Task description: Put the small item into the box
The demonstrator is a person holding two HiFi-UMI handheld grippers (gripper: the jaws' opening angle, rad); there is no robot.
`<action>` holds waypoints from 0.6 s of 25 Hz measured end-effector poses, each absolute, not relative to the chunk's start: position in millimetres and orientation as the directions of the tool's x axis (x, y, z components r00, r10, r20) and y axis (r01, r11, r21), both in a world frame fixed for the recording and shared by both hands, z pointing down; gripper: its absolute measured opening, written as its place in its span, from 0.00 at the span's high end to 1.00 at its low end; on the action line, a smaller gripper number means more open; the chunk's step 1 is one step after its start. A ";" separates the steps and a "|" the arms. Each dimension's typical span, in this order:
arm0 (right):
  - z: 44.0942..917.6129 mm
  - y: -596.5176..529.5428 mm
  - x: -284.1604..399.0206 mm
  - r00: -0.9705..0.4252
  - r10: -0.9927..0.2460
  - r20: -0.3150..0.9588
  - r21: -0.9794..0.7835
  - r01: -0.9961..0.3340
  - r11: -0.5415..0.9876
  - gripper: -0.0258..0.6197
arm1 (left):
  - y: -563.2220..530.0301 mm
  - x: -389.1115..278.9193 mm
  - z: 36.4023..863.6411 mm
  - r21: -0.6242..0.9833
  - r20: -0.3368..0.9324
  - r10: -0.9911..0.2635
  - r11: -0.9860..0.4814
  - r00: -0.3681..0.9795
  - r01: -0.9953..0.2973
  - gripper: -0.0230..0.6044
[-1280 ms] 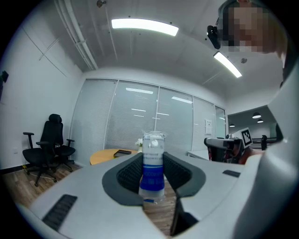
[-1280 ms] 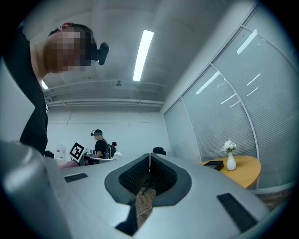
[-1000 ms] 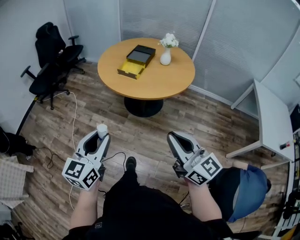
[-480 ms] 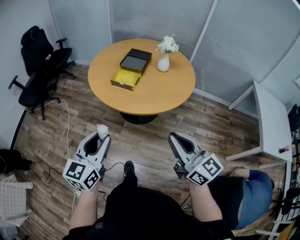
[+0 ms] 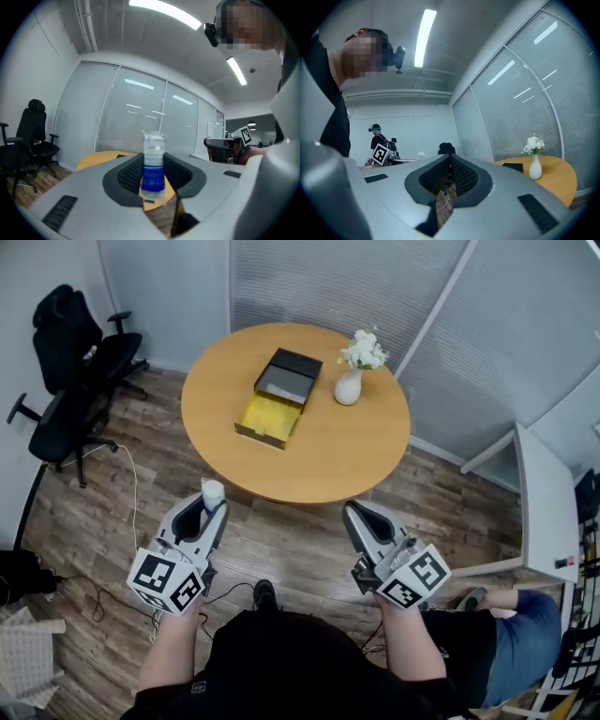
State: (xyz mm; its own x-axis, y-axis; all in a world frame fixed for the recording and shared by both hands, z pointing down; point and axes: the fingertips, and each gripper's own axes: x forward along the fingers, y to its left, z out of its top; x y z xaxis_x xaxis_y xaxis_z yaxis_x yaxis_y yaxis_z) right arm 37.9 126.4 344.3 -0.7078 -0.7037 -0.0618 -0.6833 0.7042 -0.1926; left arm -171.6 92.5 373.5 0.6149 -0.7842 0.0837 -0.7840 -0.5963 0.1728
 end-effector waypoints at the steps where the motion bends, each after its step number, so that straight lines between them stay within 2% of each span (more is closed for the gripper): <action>1: 342.4 119.6 33.4 -0.707 -0.705 -0.063 -0.190 -0.684 0.704 0.90 | 86.3 -176.8 373.8 0.174 0.082 -0.784 -0.597 0.616 -0.783 0.75; 15: 344.6 58.5 14.4 -0.725 -0.687 -0.052 -0.183 -0.669 0.720 0.90 | 37.2 -197.6 372.5 0.168 0.075 -0.795 -0.585 0.602 -0.793 0.75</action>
State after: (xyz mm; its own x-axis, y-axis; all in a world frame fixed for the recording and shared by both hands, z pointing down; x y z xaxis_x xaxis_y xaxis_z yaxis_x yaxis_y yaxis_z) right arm 14.4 58.5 344.6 -0.7250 -0.6867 -0.0524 -0.6690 0.7203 -0.1831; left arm -197.6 37.2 372.5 0.6022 -0.7948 0.0745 -0.7933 -0.5853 0.1680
